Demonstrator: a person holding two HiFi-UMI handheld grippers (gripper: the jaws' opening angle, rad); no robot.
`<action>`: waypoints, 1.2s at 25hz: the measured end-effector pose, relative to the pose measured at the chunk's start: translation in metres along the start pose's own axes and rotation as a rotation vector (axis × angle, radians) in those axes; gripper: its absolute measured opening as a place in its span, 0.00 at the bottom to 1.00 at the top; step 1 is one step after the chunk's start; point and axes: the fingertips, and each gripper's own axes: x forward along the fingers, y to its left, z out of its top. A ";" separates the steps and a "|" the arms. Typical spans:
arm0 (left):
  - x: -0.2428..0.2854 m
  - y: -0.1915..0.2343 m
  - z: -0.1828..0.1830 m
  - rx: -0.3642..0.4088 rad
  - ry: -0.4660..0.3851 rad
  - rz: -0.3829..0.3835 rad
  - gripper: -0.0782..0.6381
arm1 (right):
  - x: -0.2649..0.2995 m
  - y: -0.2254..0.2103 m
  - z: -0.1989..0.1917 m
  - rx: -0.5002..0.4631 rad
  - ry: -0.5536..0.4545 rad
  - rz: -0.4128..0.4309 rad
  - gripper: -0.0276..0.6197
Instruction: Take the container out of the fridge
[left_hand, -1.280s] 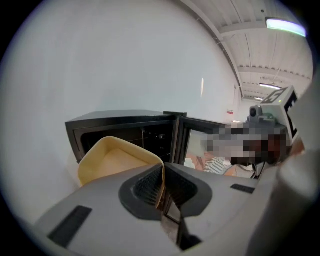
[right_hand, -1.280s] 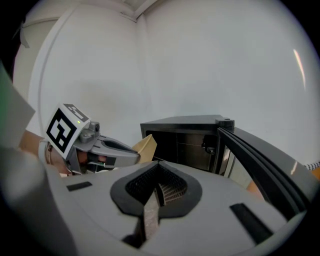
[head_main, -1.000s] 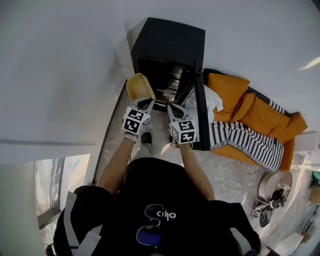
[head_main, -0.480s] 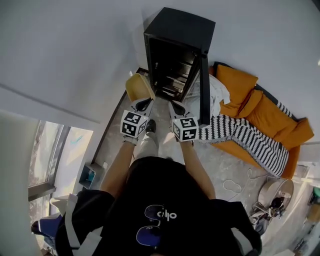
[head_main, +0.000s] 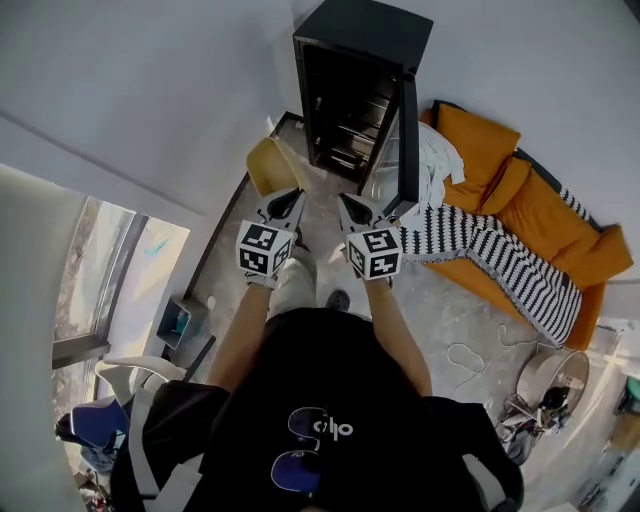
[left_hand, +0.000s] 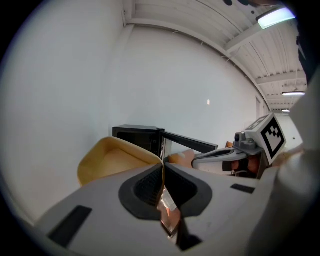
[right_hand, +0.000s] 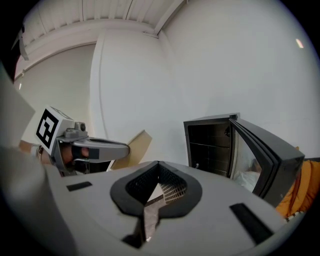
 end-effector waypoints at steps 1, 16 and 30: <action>-0.007 -0.002 -0.001 -0.002 -0.006 0.008 0.13 | -0.003 0.005 -0.002 0.000 0.000 0.009 0.05; -0.068 0.017 -0.018 -0.018 -0.003 0.067 0.13 | -0.009 0.045 -0.013 -0.004 0.003 0.050 0.05; -0.098 0.108 -0.029 -0.054 -0.018 0.035 0.13 | 0.051 0.087 -0.013 -0.011 0.051 -0.005 0.05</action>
